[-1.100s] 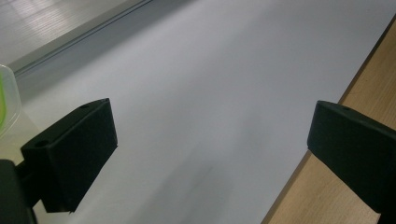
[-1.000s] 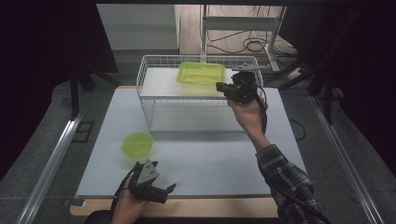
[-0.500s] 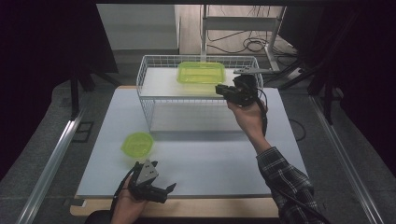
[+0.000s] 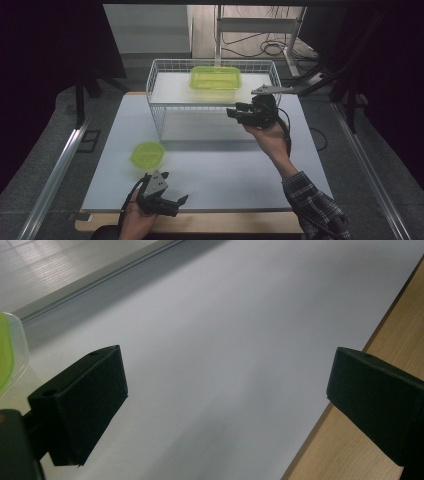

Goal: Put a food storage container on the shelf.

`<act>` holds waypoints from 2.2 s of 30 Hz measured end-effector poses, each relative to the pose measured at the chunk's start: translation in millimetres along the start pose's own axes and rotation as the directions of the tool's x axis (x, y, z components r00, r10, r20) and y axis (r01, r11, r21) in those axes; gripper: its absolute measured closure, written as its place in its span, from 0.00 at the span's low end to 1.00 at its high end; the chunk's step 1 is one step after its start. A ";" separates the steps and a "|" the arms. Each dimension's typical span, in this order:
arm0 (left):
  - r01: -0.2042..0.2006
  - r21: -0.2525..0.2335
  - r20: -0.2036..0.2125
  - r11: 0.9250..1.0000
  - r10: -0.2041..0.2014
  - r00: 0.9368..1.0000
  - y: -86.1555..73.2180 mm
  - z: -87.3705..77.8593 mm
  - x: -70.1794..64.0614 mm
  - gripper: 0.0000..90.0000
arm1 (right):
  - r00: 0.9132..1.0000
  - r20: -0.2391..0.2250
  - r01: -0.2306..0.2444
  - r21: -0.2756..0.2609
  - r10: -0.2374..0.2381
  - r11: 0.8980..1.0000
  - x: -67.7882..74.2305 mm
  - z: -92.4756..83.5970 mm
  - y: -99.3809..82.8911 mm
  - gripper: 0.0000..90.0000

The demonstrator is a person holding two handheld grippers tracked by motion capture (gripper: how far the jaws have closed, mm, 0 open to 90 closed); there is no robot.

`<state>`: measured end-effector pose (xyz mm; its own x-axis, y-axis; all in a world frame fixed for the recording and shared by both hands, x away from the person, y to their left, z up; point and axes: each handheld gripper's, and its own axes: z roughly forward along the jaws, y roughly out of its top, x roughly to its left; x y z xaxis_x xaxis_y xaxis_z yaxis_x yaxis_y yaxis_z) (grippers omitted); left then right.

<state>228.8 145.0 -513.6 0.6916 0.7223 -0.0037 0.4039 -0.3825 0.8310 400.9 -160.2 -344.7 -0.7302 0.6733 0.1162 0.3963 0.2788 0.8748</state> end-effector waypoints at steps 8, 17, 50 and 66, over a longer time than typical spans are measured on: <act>0.021 -0.008 0.003 1.000 -0.021 1.000 0.2 -1.2 1.0 0.03 | 0.999 -0.032 0.041 0.039 -0.039 0.998 6.0 -1.3 -21.0 0.44; 0.019 -0.011 -0.006 1.000 -0.019 1.000 0.2 -1.4 1.2 0.03 | 0.999 -0.032 0.036 0.057 -0.035 0.998 7.0 -4.1 -43.1 0.33; 0.007 0.017 -0.023 1.000 -0.006 1.000 -0.4 1.1 0.4 0.02 | 0.997 -0.012 0.080 0.102 -0.080 0.992 9.1 -29.1 -129.6 0.02; -0.018 0.035 -0.022 0.999 0.019 1.000 -1.1 4.5 -1.1 0.02 | 0.998 0.010 0.057 0.148 -0.059 0.987 0.8 -40.5 -173.2 0.02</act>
<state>230.3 142.0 -517.0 0.6860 0.7271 0.0244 0.4121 -0.4159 0.8107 309.2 -235.6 -477.1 -0.7468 0.6623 0.0599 0.4320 0.4147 0.8008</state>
